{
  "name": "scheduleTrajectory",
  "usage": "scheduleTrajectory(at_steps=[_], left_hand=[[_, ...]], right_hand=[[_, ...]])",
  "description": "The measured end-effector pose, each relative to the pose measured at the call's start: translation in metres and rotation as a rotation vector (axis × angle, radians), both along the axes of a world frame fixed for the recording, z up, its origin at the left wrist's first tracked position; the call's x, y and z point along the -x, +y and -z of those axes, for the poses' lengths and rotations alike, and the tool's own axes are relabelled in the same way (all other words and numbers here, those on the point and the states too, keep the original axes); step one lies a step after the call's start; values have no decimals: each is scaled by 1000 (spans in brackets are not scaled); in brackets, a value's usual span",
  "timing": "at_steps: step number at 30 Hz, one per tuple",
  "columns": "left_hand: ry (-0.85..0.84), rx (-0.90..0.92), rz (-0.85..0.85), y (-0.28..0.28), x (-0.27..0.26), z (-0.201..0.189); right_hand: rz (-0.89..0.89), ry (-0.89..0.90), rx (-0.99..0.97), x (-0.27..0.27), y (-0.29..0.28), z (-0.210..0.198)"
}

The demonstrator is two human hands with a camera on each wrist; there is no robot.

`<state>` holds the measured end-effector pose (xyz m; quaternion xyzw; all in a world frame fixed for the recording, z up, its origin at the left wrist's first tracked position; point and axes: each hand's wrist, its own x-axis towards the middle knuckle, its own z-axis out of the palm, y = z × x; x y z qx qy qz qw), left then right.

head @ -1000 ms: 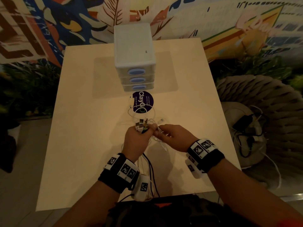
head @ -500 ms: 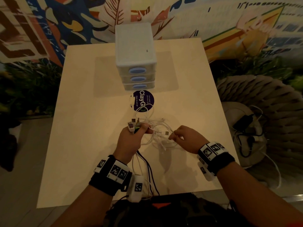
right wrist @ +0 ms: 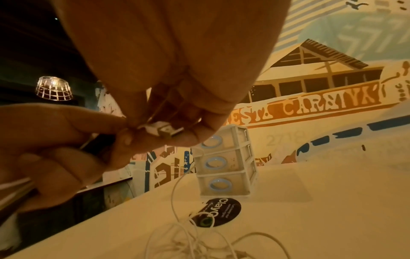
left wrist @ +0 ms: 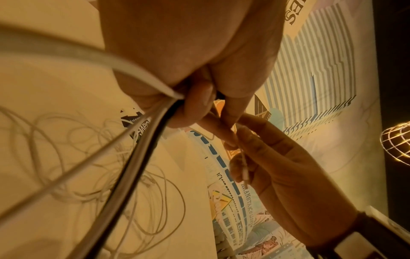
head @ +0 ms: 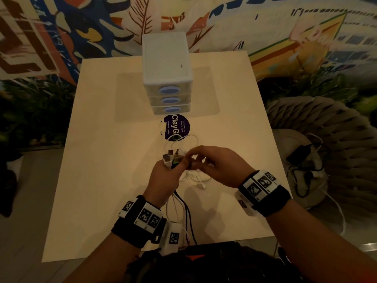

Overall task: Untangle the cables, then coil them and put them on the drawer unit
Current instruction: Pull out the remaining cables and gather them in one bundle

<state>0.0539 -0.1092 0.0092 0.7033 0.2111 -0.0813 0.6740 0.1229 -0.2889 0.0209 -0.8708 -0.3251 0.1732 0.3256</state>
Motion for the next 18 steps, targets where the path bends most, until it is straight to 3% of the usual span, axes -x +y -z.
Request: scheduleTrajectory(at_steps=[6,13,18], left_hand=[[-26,84,19,4,0,4],[106,-21,27,11,-5,26],[178,8,17,19,-7,44]], right_hand=[[32,11,-89,-12,-8,-9],[481,-301,-195,-51,-47,-15],[679,-215,-37,-60,-99,15]])
